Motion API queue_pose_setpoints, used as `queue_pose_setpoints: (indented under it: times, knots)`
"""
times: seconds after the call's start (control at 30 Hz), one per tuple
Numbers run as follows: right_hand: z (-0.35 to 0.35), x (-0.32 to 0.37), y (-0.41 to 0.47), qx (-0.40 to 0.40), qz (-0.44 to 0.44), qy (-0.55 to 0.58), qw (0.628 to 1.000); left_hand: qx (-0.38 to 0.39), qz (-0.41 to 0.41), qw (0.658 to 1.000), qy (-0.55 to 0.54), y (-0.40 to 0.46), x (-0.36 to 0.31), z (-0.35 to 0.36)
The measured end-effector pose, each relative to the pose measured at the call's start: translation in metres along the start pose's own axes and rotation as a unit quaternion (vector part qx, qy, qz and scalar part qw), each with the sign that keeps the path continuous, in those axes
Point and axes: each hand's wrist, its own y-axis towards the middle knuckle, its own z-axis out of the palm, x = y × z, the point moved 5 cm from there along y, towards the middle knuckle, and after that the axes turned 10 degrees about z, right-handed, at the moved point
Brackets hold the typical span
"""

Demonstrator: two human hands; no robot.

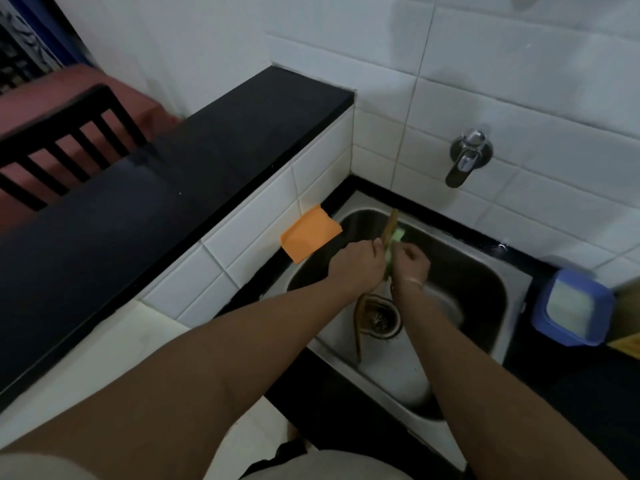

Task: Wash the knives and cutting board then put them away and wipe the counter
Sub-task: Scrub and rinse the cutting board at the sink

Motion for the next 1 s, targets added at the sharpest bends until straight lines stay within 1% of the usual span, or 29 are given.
queue_pose_setpoints:
  times: [0.03,0.1,0.13,0.17,0.23,0.33,0.4,0.43,0.5,0.53,0.57,0.6,0.63,0.67,0.7,0.77,0.83,0.87,0.93,1.0]
  knots:
    - [-0.006,-0.019,0.002,0.006,0.03,-0.019,0.999,-0.001,0.002,1.0,0.0,0.0,0.001,-0.001]
    - [-0.013,-0.05,0.01,0.004,0.131,-0.034,0.991,0.002,0.002,1.0,0.002,-0.002,0.0,0.0]
    - [-0.013,-0.054,0.017,0.005,0.167,-0.046,0.985,0.005,0.003,1.0,0.0,-0.003,-0.002,0.002]
    - [-0.012,-0.047,0.023,0.011,0.175,-0.07,0.982,0.009,0.004,1.0,-0.001,-0.004,-0.004,0.004]
    - [-0.006,-0.015,0.029,-0.01,0.135,-0.087,0.987,0.01,0.004,1.0,0.001,-0.003,-0.005,0.007]
    - [0.005,0.032,0.022,-0.022,0.015,-0.004,1.0,0.003,0.0,1.0,0.002,0.0,-0.003,0.005]
    - [0.008,0.035,0.004,-0.019,-0.055,0.044,0.997,0.003,-0.003,1.0,0.003,-0.001,-0.001,0.004]
    - [0.007,0.024,-0.005,-0.013,-0.068,0.049,0.996,0.003,-0.004,1.0,0.003,-0.002,-0.001,0.003]
    - [0.002,-0.009,-0.007,-0.015,-0.059,0.015,0.998,0.003,-0.007,1.0,0.002,-0.001,0.0,0.003]
    - [-0.002,-0.028,-0.002,-0.021,-0.023,-0.015,0.999,0.004,-0.009,1.0,-0.001,0.0,0.002,0.002]
    - [-0.004,-0.04,0.006,-0.023,0.036,-0.026,0.999,0.006,-0.011,1.0,-0.005,0.0,0.003,0.002]
    - [-0.007,-0.044,0.014,-0.019,0.092,-0.034,0.995,0.01,-0.012,1.0,-0.01,0.001,0.004,0.003]
    - [-0.006,-0.04,0.019,-0.006,0.12,-0.047,0.992,0.013,-0.013,1.0,-0.015,0.001,0.005,0.004]
    - [-0.003,-0.028,0.025,0.005,0.117,-0.056,0.992,0.016,-0.013,1.0,-0.018,0.001,0.005,0.004]
    - [0.001,-0.012,0.031,-0.004,0.094,-0.055,0.994,0.015,-0.013,1.0,-0.02,0.002,0.004,0.005]
    - [0.007,0.022,0.032,-0.025,0.018,-0.008,0.999,0.01,-0.013,1.0,-0.022,0.002,0.003,0.006]
    - [0.01,0.035,0.015,-0.03,-0.052,0.036,0.998,0.007,-0.011,1.0,-0.023,0.003,0.002,0.005]
    - [0.01,0.027,0.005,-0.023,-0.07,0.049,0.996,0.008,-0.011,1.0,-0.023,0.003,0.002,0.005]
    - [0.007,-0.008,-0.007,-0.011,-0.069,0.034,0.997,0.009,-0.008,1.0,-0.015,0.003,0.003,0.002]
    - [-0.001,-0.043,-0.003,-0.017,-0.016,-0.012,1.0,0.013,-0.008,1.0,0.0,0.002,0.005,-0.001]
